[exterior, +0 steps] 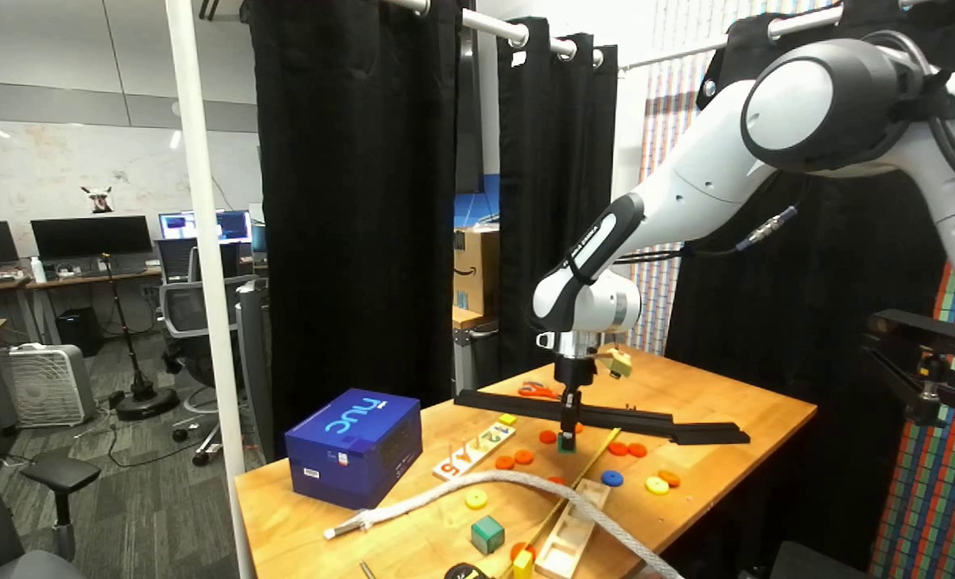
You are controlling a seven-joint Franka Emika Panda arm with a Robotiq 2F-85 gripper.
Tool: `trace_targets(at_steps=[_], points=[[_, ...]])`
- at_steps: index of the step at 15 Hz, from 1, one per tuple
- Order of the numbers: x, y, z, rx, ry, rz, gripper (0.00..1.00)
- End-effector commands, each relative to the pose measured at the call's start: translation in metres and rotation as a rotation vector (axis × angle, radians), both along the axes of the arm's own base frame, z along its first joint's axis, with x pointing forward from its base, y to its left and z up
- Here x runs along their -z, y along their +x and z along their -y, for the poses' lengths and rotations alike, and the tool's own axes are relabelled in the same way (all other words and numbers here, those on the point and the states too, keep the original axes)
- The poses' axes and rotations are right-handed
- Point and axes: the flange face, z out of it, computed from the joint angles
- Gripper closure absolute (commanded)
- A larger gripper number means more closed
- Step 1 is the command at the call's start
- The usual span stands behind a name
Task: Put the green cube on the wooden pallet
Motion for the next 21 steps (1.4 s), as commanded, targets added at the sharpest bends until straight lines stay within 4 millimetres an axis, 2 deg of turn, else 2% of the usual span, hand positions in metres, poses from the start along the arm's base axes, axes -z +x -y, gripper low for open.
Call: trace_targets(at_steps=[1,6,11,21], points=[[-0.028,-0.016,-0.006,0.120,0.013,-0.071,0.79],[-0.038,-0.036,-0.030,0.223,0.009,-0.189,0.79],[-0.029,-0.052,-0.056,0.287,0.010,-0.260,0.78],[0.010,-0.080,-0.047,0.423,-0.004,-0.176,0.78]])
